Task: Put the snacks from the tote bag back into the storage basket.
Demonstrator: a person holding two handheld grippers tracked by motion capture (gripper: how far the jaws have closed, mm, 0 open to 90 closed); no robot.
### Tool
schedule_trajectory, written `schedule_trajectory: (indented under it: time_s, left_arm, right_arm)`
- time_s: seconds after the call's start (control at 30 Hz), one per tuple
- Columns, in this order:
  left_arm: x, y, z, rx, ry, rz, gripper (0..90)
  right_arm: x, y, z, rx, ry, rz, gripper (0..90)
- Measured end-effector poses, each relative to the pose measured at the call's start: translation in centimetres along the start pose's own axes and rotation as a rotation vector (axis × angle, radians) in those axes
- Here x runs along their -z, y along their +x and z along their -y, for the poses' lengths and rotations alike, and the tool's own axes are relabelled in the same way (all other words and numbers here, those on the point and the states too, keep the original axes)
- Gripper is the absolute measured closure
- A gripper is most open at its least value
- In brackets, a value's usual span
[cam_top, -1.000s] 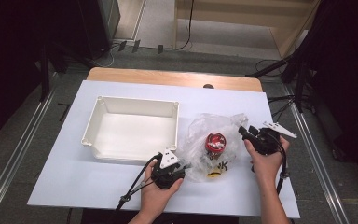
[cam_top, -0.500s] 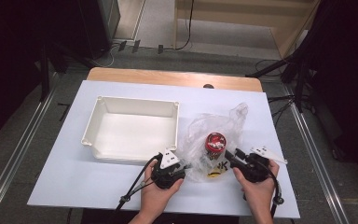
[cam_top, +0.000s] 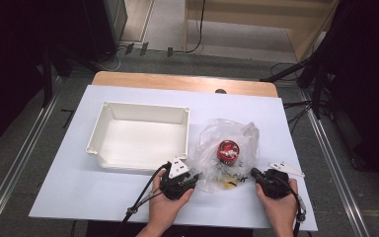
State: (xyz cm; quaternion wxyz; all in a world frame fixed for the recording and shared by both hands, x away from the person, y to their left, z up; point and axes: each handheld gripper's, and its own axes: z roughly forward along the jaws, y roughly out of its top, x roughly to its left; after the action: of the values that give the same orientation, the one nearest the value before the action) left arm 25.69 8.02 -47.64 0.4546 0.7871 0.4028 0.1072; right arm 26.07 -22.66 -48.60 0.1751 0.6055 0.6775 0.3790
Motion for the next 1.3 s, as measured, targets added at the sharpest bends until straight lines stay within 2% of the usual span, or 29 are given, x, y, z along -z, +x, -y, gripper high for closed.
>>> schedule_trajectory:
  time_s: [0.03, 0.07, 0.1, 0.13, 0.17, 0.2, 0.27, 0.3, 0.33, 0.37, 0.4, 0.43, 0.5, 0.53, 0.6, 0.63, 0.67, 0.7, 0.77, 0.8, 0.83, 0.87, 1.03, 1.17, 1.2, 1.3]
  left_arm:
    - [0.0, 0.0, 0.0, -0.001, -0.001, 0.000, 72.1]
    - [0.0, 0.0, 0.0, -0.001, -0.001, 0.000, 72.0]
    - [0.0, 0.0, 0.0, 0.000, -0.004, 0.000, 71.8]
    - [0.0, 0.0, 0.0, -0.001, -0.005, 0.000, 71.8]
    - [0.0, 0.0, 0.0, -0.001, -0.005, 0.000, 71.7]
    - [0.0, -0.1, 0.0, -0.002, -0.007, -0.001, 71.6]
    - [0.0, -0.1, 0.0, -0.002, -0.007, -0.002, 70.9]
    - [0.0, -0.1, 0.0, -0.004, -0.007, -0.002, 70.6]
    - [0.0, -0.1, 0.0, -0.003, -0.007, -0.002, 70.6]
    - [0.0, -0.1, 0.0, -0.003, -0.007, -0.003, 69.2]
    - [0.0, 0.0, 0.0, -0.001, -0.007, 0.000, 69.2]
    - [0.1, 0.2, 0.0, 0.013, -0.006, 0.008, 67.8]
    - [0.1, 0.3, 0.0, 0.025, -0.013, 0.017, 67.0]
    - [0.2, 0.4, 0.0, 0.037, -0.020, 0.025, 67.0]
    - [0.6, 0.8, 0.1, 0.057, -0.048, 0.056, 66.2]
    - [0.7, 0.9, 0.1, 0.057, -0.052, 0.060, 65.5]
    - [0.9, 0.9, 0.2, 0.060, -0.055, 0.056, 65.5]
    - [1.2, 1.1, 0.3, 0.050, -0.049, 0.045, 67.7]
    - [1.4, 1.2, 0.4, 0.049, -0.041, 0.040, 74.4]
    - [1.5, 1.4, 0.4, 0.045, -0.032, 0.036, 74.4]
    - [1.6, 1.5, 0.4, 0.046, -0.024, 0.035, 80.8]
    - [1.6, 1.8, 0.4, 0.054, -0.008, 0.033, 82.5]
    - [1.1, 1.8, 0.4, 0.054, 0.017, 0.029, 80.9]
    - [1.1, 1.7, 0.4, 0.050, 0.026, 0.033, 77.6]
    - [1.1, 1.7, 0.4, 0.049, 0.026, 0.034, 76.4]
    - [1.1, 1.6, 0.5, 0.037, 0.019, 0.028, 76.3]
  right_arm:
    - [0.4, 0.1, 0.0, 0.001, -0.022, -0.003, 84.7]
    - [0.4, 0.1, 0.0, 0.001, -0.022, -0.003, 84.7]
    - [1.7, 0.8, -0.3, 0.015, -0.105, -0.019, 80.9]
    - [2.3, 1.2, -0.4, 0.017, -0.131, -0.035, 81.0]
    - [2.3, 1.2, -0.4, 0.017, -0.131, -0.035, 81.0]
    - [3.5, 2.4, -0.8, 0.033, -0.199, -0.107, 82.3]
    - [4.1, 4.0, -1.0, 0.039, -0.238, -0.210, 82.5]
    - [4.0, 4.8, -1.1, 0.046, -0.245, -0.253, 80.6]
    - [4.0, 4.8, -1.1, 0.046, -0.245, -0.253, 80.6]
    - [3.2, 6.5, -1.2, 0.069, -0.231, -0.294, 72.0]
    - [3.2, 6.5, -1.2, 0.069, -0.231, -0.294, 72.0]
    - [1.7, 8.1, -0.8, 0.102, -0.178, -0.313, 67.2]
    - [0.6, 9.1, -0.3, 0.131, -0.123, -0.303, 68.8]
    - [0.6, 9.1, -0.3, 0.131, -0.123, -0.303, 68.8]
    - [-0.6, 9.5, 0.1, 0.175, -0.048, -0.210, 77.1]
    - [-1.6, 9.0, 0.5, 0.174, -0.003, -0.181, 86.0]
    - [-1.6, 9.0, 0.5, 0.174, -0.003, -0.181, 86.0]
    - [-2.1, 8.4, 0.7, 0.170, 0.026, -0.168, 90.0]
    - [-2.0, 8.1, 0.7, 0.165, 0.035, -0.168, 90.0]
    - [-2.0, 8.1, 0.7, 0.165, 0.035, -0.168, 90.0]
    - [-1.9, 8.0, 0.6, 0.170, 0.040, -0.159, 90.0]
    - [-1.9, 8.0, 0.7, 0.171, 0.041, -0.154, 90.0]
    - [-1.3, 7.4, 0.8, 0.192, 0.050, -0.121, 90.0]
    - [-0.9, 6.7, 0.9, 0.172, 0.057, -0.138, 90.0]
    - [-0.4, 6.4, 0.8, 0.140, 0.042, -0.171, 87.1]
    - [0.5, 6.2, 0.5, 0.125, -0.020, -0.178, 76.9]
